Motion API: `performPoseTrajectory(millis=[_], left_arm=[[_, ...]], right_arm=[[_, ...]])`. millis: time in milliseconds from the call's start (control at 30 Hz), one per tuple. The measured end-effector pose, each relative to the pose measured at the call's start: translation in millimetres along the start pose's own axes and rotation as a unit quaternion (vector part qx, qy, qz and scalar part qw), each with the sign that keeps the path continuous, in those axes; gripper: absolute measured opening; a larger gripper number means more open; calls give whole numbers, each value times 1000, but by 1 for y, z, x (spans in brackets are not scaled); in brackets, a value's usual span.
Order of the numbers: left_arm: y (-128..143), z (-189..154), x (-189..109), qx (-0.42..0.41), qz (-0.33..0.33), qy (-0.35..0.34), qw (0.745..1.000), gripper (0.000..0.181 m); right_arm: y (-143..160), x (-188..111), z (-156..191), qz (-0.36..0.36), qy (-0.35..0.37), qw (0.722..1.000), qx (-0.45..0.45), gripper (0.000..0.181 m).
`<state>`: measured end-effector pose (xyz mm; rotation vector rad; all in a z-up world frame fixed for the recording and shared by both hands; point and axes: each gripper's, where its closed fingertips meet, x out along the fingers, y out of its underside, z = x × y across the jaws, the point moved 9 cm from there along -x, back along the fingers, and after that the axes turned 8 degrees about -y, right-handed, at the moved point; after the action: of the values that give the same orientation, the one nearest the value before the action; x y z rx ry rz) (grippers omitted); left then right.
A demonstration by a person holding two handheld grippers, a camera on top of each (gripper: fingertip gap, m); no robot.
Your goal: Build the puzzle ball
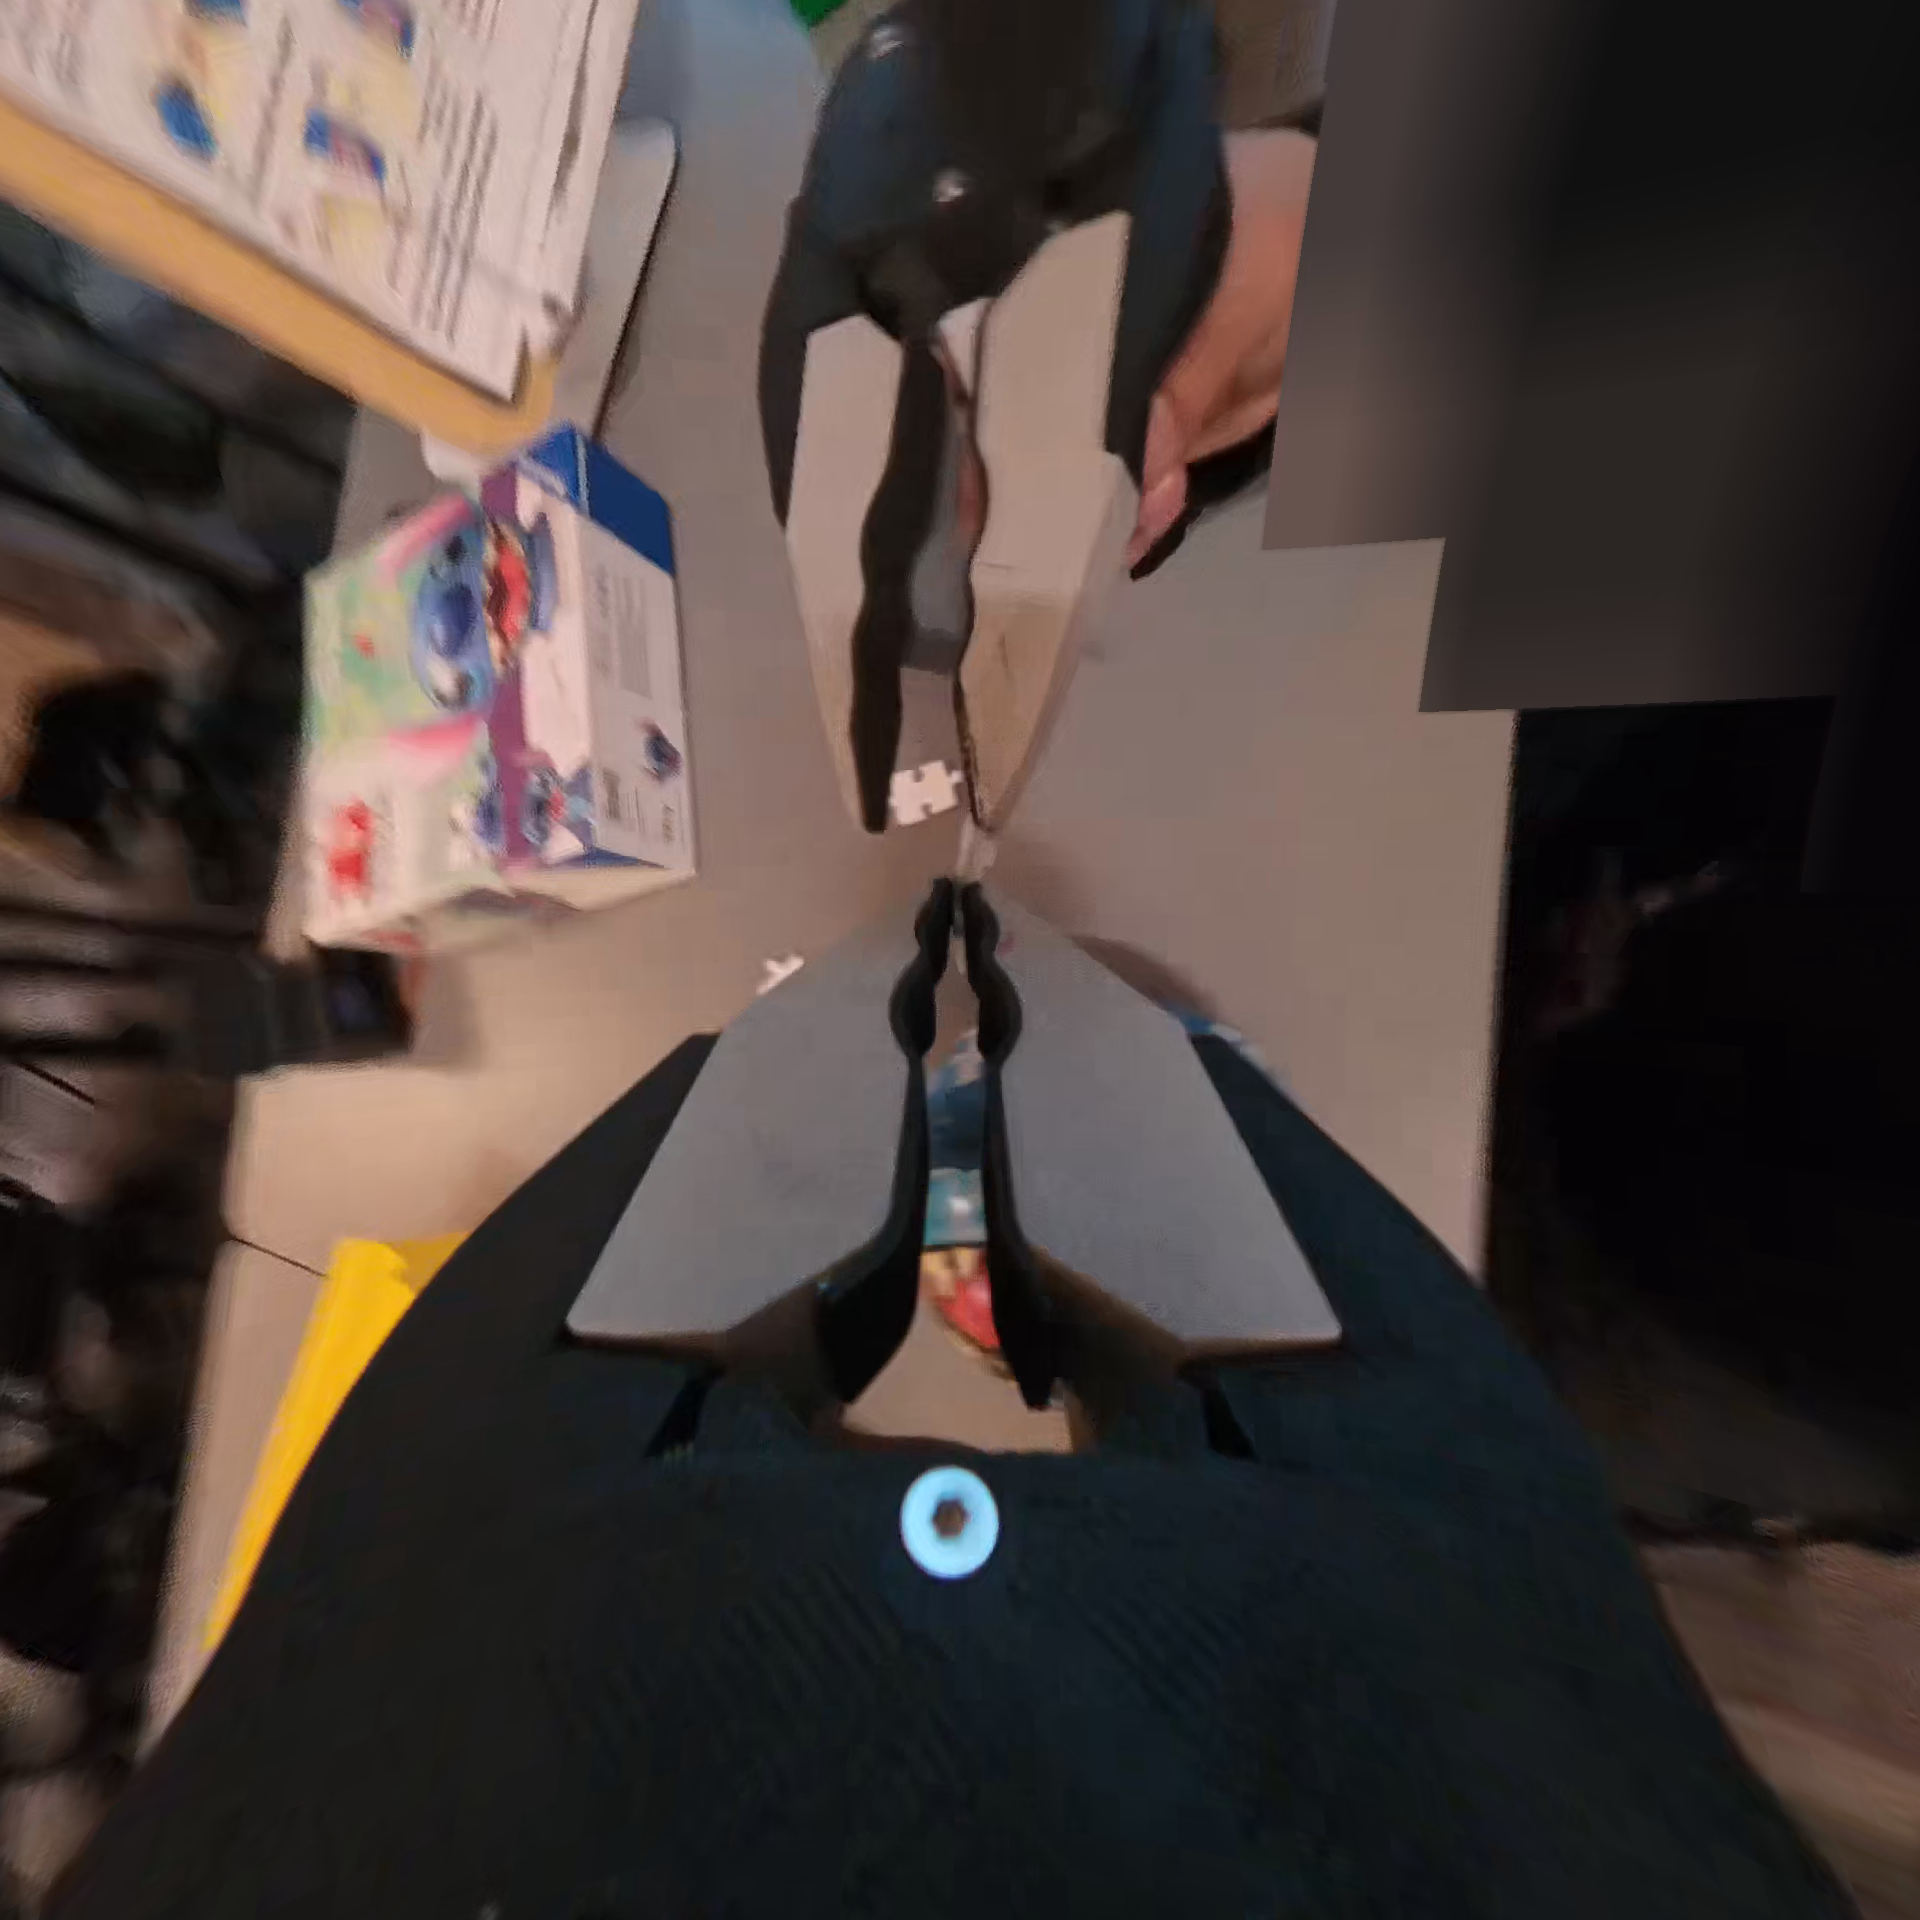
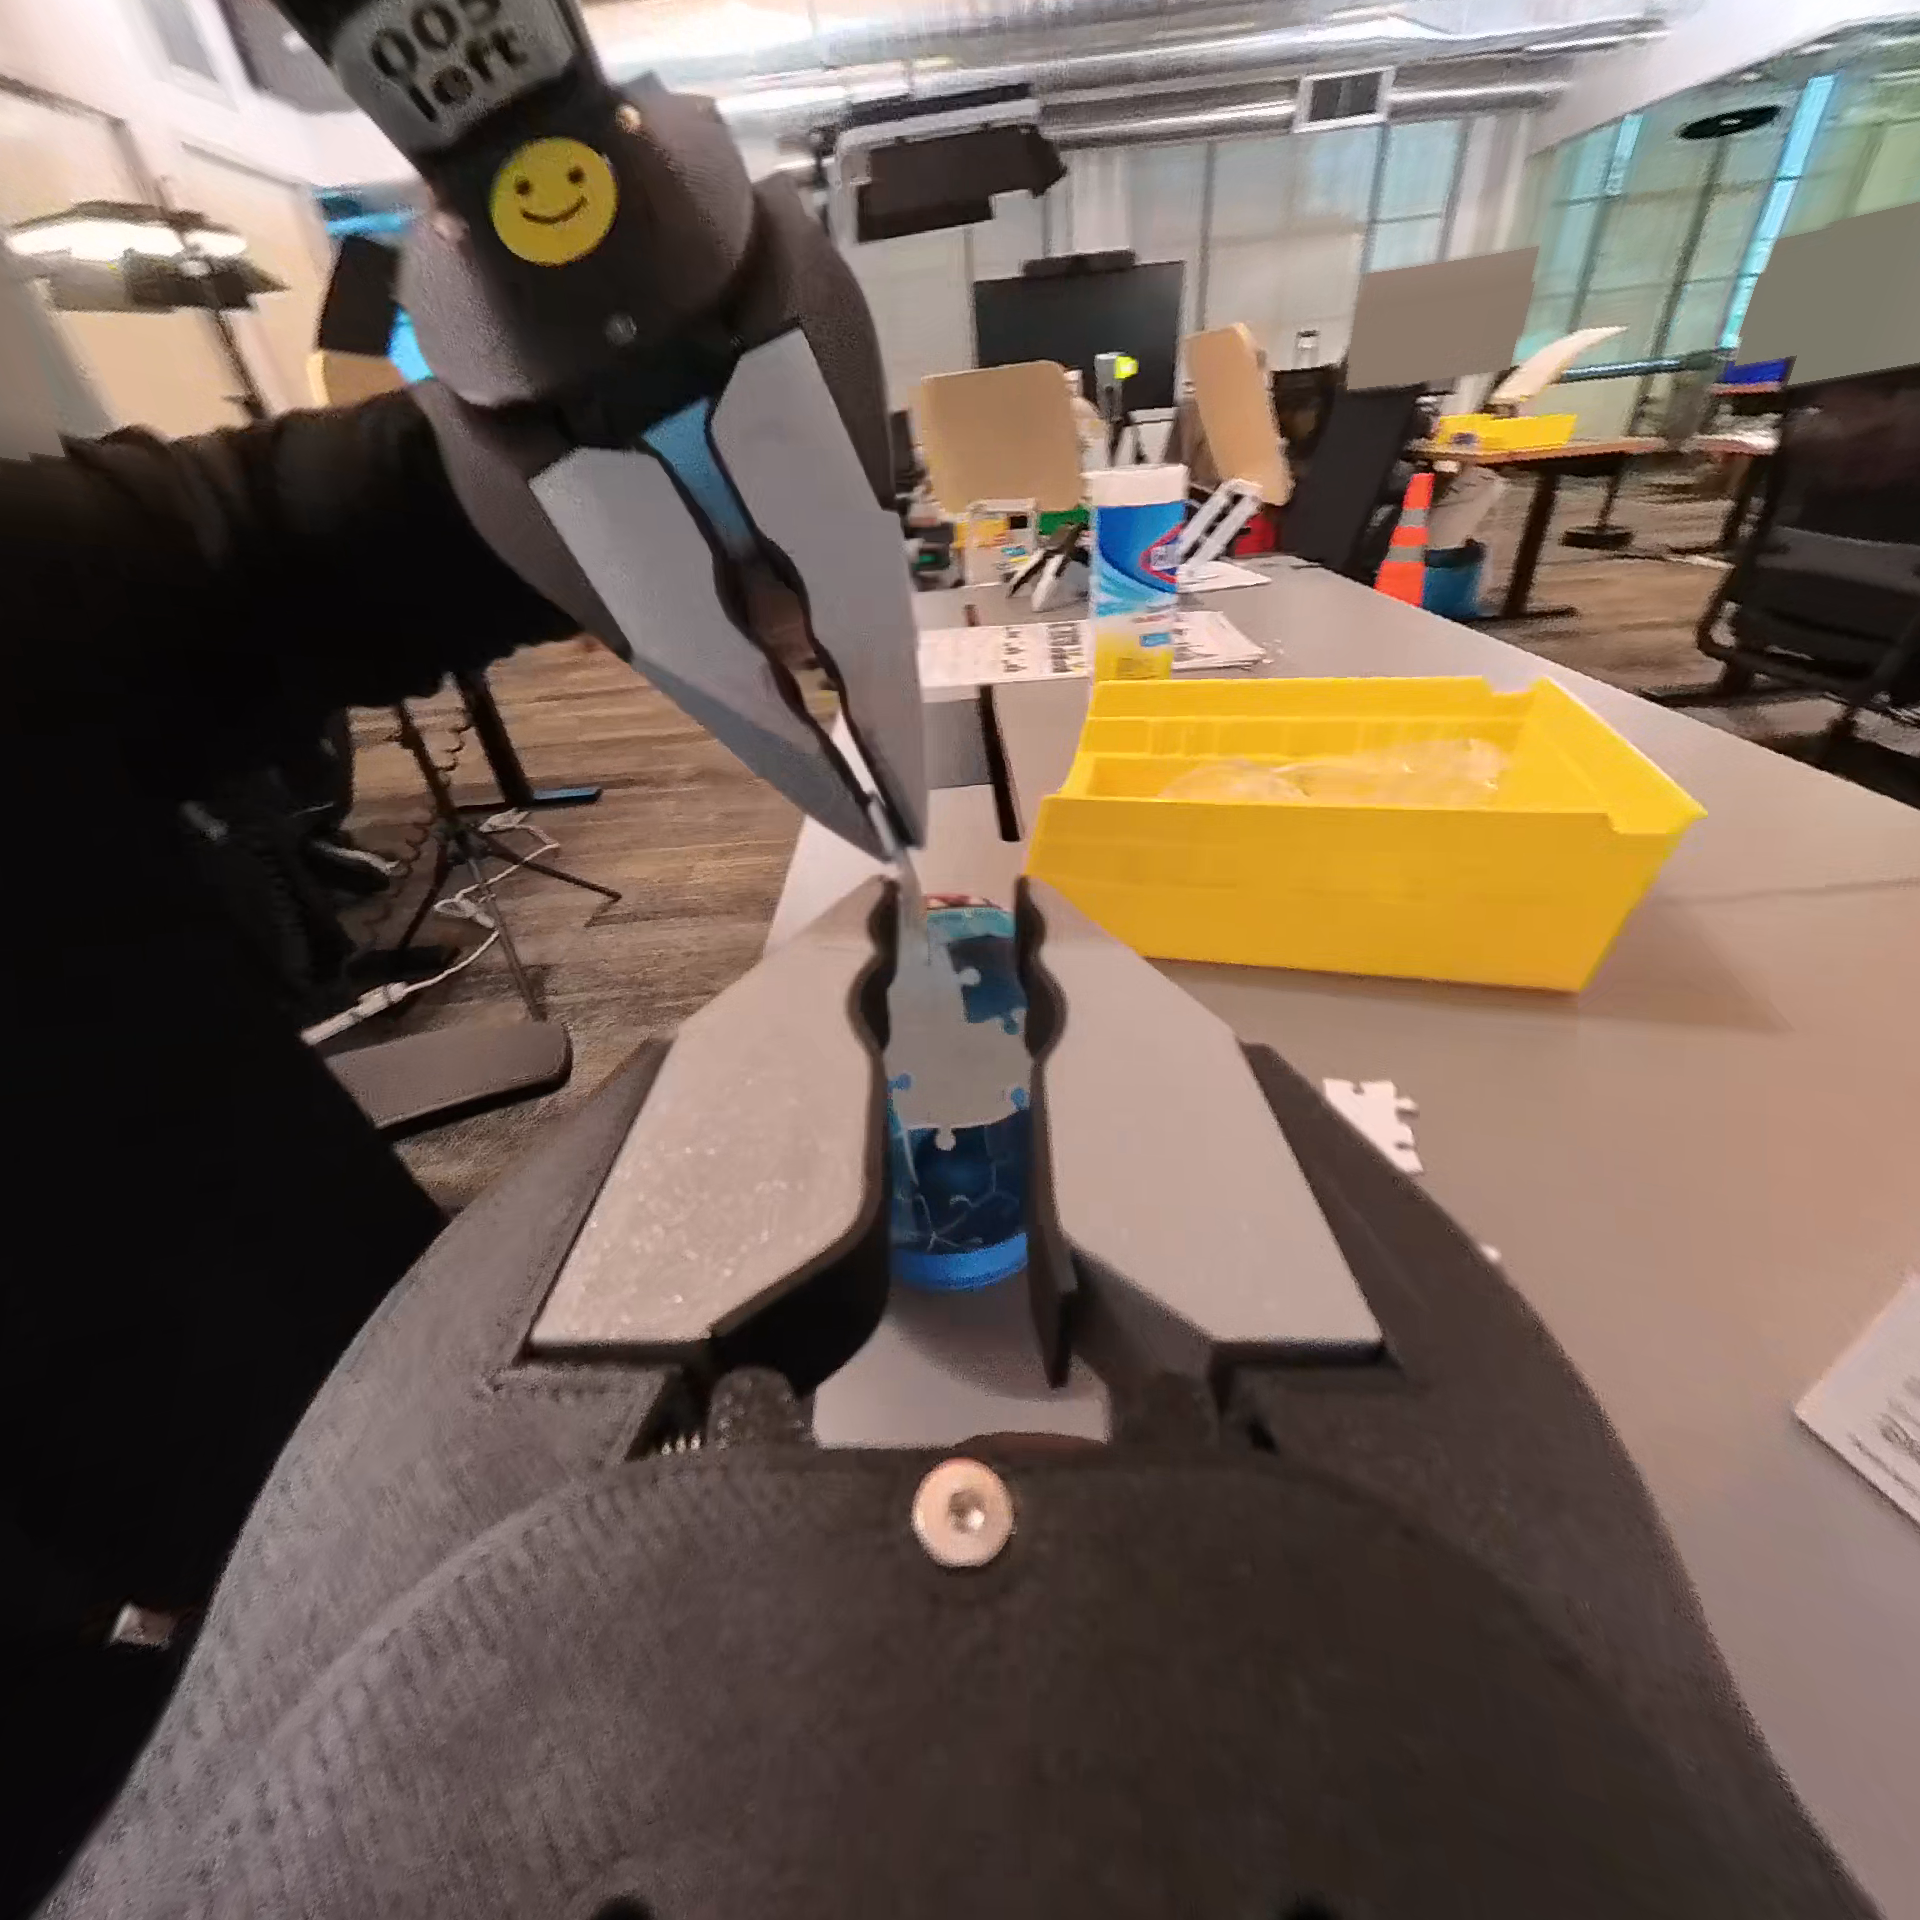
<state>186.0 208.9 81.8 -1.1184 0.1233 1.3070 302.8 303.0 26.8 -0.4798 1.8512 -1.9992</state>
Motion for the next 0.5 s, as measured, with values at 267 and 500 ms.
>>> performPoseTrajectory(millis=[267,500], left_arm=[[13,-4,10,127,-96,-45,986,0],[30,5,2,12,-93,22,995,8]], right_arm=[[15,6,16,40,97,983,-153,0],[31,14,26,61,173,946,-266,0]])
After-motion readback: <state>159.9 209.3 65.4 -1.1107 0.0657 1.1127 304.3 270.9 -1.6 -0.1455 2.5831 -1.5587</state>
